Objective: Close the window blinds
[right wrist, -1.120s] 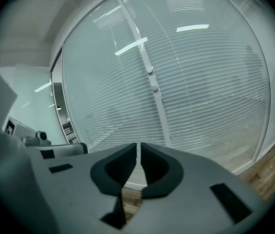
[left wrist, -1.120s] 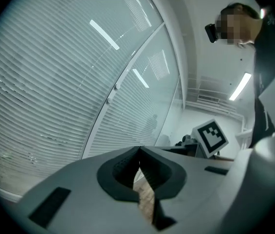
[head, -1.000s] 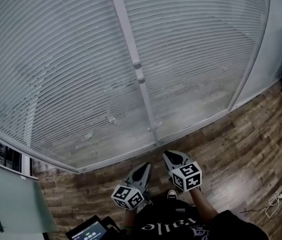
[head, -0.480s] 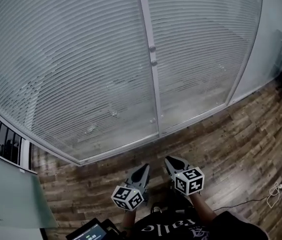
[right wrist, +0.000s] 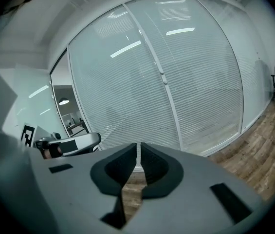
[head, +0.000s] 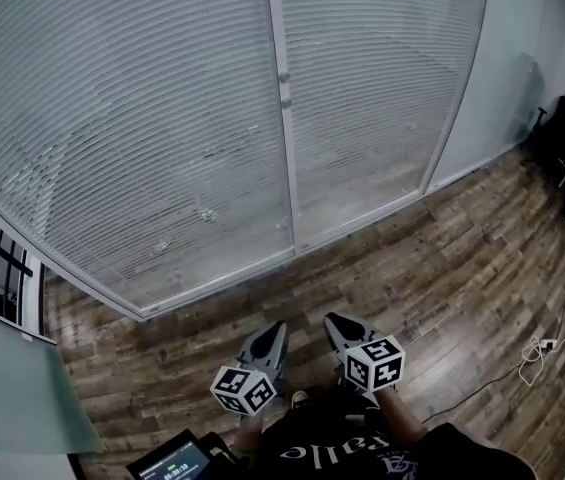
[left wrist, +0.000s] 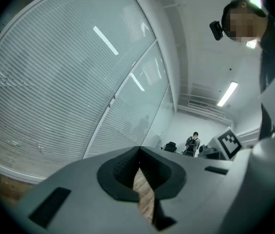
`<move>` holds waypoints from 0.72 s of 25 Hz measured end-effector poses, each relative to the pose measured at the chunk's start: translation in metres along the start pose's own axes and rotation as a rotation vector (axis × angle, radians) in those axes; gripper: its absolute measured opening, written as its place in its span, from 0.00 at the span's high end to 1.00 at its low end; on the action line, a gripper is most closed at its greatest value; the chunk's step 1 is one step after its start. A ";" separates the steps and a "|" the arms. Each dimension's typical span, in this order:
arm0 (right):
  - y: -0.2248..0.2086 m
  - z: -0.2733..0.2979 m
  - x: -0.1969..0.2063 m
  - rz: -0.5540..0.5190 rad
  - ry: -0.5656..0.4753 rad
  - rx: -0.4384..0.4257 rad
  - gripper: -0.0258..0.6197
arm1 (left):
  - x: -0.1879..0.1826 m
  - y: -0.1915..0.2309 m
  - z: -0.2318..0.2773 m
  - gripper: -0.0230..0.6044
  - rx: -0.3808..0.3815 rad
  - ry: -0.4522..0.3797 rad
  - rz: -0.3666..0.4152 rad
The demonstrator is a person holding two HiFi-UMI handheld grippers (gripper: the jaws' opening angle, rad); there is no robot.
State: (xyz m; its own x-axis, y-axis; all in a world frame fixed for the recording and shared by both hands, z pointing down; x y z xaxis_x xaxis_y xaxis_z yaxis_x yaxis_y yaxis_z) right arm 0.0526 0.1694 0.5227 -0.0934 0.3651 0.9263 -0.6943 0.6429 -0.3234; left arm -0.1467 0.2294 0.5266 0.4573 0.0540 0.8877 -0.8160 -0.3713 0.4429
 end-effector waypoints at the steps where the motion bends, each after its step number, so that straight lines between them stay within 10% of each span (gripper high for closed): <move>1: -0.001 -0.010 -0.002 0.000 -0.010 0.003 0.90 | 0.001 -0.010 -0.003 0.96 0.005 -0.002 0.002; 18: -0.073 -0.212 0.012 -0.048 0.013 -0.053 0.90 | 0.090 -0.230 -0.023 0.96 0.013 -0.045 -0.019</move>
State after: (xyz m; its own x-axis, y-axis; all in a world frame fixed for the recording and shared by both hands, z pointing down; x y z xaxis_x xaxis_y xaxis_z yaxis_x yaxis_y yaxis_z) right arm 0.2533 0.2699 0.5167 -0.0513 0.3418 0.9384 -0.6592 0.6943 -0.2889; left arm 0.0741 0.3407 0.5077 0.4886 0.0198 0.8723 -0.8023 -0.3826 0.4581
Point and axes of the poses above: the fingertips, and each gripper's own axes: z forward along the fingers, y to its left, x out of its underside, the point moved 10 cm from there along -z, backward along the fingers, and after that the axes turned 11 degrees about -y, right-handed, at the moved point
